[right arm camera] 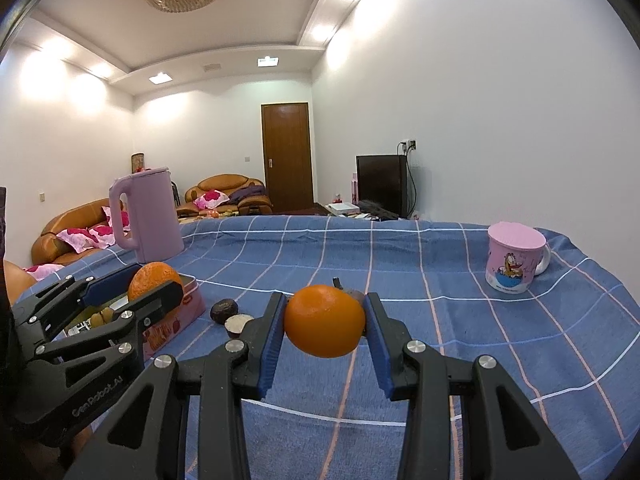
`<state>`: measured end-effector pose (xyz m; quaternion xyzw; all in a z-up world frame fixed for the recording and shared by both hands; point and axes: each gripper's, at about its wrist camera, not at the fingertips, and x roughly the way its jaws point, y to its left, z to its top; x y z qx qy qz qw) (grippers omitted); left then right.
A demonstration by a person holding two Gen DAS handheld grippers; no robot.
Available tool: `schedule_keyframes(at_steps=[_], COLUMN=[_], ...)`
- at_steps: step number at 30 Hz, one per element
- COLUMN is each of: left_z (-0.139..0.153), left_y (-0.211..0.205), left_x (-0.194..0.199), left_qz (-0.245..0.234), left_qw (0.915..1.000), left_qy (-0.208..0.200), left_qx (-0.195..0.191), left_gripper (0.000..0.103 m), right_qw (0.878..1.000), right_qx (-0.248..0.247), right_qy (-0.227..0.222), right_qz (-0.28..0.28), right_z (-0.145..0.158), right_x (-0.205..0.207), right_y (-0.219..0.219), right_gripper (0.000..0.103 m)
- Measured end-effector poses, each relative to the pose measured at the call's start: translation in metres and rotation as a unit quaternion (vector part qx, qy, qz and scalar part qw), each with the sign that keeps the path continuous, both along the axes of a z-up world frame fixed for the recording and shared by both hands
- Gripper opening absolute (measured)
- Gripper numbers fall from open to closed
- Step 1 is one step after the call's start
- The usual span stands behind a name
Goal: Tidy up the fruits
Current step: 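Lift both oranges and carry them toward the tin box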
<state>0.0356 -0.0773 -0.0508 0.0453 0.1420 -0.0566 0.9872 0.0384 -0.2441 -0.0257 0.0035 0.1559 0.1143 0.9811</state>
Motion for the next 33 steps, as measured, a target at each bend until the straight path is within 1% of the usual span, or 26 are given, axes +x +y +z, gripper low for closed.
schedule_keyframes(at_steps=[6, 16, 24, 33], left_z=[0.001, 0.003, 0.002, 0.003], left_y=[0.004, 0.025, 0.05, 0.08], left_x=[-0.001, 0.004, 0.007, 0.006], left_qz=[0.014, 0.039, 0.065, 0.095], left_qw=[0.9998, 0.9992, 0.9977, 0.9952], left_qy=[-0.01, 0.003, 0.017, 0.016], left_qx=[0.006, -0.001, -0.006, -0.014], left_gripper=[0.048, 0.048, 0.048, 0.048], right_qw=[1.0, 1.0, 0.999, 0.997], right_qx=[-0.005, -0.006, -0.015, -0.026], right_qy=[-0.014, -0.007, -0.006, -0.002], right_qz=[0.003, 0.012, 0.039, 0.066], right_z=[0.002, 0.002, 0.005, 0.003], right_x=[-0.005, 0.0, 0.006, 0.013], right_y=[0.002, 0.012, 0.036, 0.065], right_gripper=[0.041, 0.041, 0.041, 0.041])
